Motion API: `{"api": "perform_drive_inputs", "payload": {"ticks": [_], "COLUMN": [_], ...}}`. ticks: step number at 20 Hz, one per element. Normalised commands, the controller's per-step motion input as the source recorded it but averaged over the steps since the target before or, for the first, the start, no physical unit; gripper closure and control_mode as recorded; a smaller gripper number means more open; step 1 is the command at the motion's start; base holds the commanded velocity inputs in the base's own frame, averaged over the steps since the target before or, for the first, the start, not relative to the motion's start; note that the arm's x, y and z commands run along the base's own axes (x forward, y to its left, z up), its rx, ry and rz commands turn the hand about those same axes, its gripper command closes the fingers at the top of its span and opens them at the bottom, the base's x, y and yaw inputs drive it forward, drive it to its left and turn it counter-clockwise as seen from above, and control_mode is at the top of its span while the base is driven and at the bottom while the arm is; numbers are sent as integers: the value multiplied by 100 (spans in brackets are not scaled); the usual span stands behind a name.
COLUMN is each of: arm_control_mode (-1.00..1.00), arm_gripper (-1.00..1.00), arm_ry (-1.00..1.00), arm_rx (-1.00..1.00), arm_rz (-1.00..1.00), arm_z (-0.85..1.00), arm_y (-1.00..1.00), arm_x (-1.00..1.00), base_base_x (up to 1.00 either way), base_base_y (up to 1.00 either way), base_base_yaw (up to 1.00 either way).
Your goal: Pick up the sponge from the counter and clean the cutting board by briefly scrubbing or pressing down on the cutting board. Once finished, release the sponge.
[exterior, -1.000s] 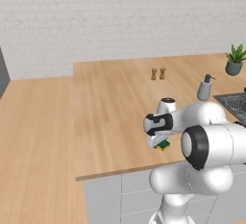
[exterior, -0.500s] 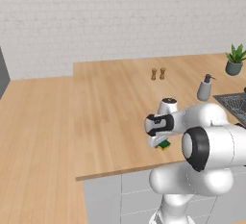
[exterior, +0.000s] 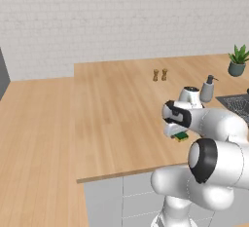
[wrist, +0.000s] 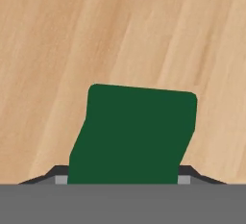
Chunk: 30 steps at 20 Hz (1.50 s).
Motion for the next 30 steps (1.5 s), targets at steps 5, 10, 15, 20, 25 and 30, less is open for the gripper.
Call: {"api": "perform_drive_inputs", "payload": {"ticks": [5,10,15,20,25,30], "arm_control_mode": [-100,-100,-100,-100,-100,-100], "arm_gripper": [100,100,100,100,100,100], "arm_ry": [0,0,3,7,3,0], "arm_rx": [0,0,2,1,1,0], "arm_rz": [-20,-22,-22,-24,-17,-7], "arm_z": [14,0,0,0,-4,-31], "arm_y": [-68,-64,-67,-63,-60,-15], "arm_x": [0,0,3,1,8,23], "base_base_x": [0,0,0,0,0,0], "base_base_y": [0,0,0,0,0,0], "base_base_yaw": [0,0,0,0,0,0]}}
